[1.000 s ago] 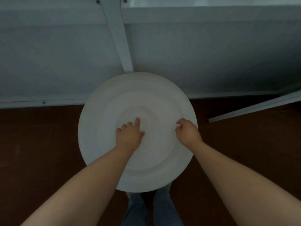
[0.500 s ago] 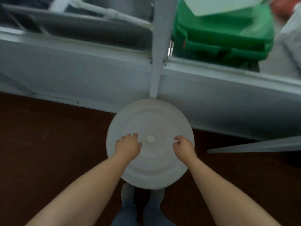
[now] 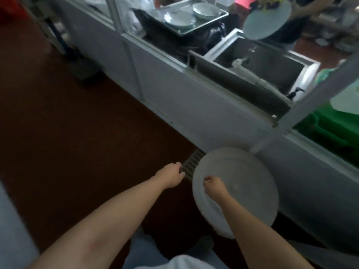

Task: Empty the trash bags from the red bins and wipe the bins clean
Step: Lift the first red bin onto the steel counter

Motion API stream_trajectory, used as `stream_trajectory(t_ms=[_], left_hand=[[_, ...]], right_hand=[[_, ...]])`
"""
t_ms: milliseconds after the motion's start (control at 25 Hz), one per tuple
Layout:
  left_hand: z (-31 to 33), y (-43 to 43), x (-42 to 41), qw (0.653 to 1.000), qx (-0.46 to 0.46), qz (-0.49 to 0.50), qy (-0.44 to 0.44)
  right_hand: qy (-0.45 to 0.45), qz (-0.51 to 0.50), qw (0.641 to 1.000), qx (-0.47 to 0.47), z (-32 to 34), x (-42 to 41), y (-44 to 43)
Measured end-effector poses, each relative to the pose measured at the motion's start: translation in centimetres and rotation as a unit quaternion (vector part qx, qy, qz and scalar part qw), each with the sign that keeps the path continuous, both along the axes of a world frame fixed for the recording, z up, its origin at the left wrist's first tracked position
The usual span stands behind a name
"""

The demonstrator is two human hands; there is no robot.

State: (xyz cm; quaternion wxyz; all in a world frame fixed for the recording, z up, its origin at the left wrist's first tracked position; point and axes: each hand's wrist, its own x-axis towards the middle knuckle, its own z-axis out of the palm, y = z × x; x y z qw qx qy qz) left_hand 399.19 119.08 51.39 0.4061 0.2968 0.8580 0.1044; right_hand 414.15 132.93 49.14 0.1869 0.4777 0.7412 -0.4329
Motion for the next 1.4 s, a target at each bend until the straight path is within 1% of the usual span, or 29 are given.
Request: stream_trajectory(t_ms=[120,280,360,440,520,720,880,960,1000,1080,1240,1400], left_hand=[[0.5,-9.5,-4.8,0.997,-0.001,0.078,-0.001],[1.5,-20.8,-12.9,0.987,0.011,0.161,-0.020],[2.1,-25.7,-16.5,0.982,0.009,0.187,-0.004],[2.7,-30.2,-19.8,0.980,-0.003,0.199,0.034],[2.9,-33.9,-22.9,0.976,-0.015,0.211,0.053],[3.6,-40.2,-30.6,0.961,-0.013,0.270,0.056],[2.9,-44.4,-38.7,0.943,-0.017,0.328,0.049],[2.7,-45.8,-42.8,0.937,-0.017,0.346,0.052],[2.5,-46.5,-44.9,0.931,-0.009,0.361,0.055],[2.5,-48.2,-49.1,0.907,0.009,0.417,0.048],[2.7,-52.0,-57.2,0.866,0.000,0.500,0.029],[2.4,-55.9,-64.8,0.818,0.002,0.574,0.007]], right_hand=[[0.011,0.060,0.998,-0.013,1.6,-7.2,-8.3],[-0.005,0.094,0.995,-0.020,3.2,-17.7,-17.2],[-0.011,0.124,0.992,-0.018,3.9,-22.5,-20.5],[-0.014,0.151,0.988,-0.012,4.8,-26.8,-23.8],[-0.009,0.190,0.982,-0.001,5.3,-30.8,-26.6],[0.031,0.292,0.956,0.019,5.9,-41.2,-31.0],[0.050,0.335,0.941,0.004,4.9,-52.7,-34.2],[0.059,0.341,0.938,-0.006,4.2,-58.0,-35.3],[0.065,0.339,0.939,-0.012,3.9,-60.6,-35.8],[0.060,0.349,0.935,-0.029,3.1,-66.1,-36.9],[0.035,0.371,0.926,-0.054,2.4,-76.9,-39.1],[0.029,0.371,0.925,-0.075,2.4,-87.2,-41.8]])
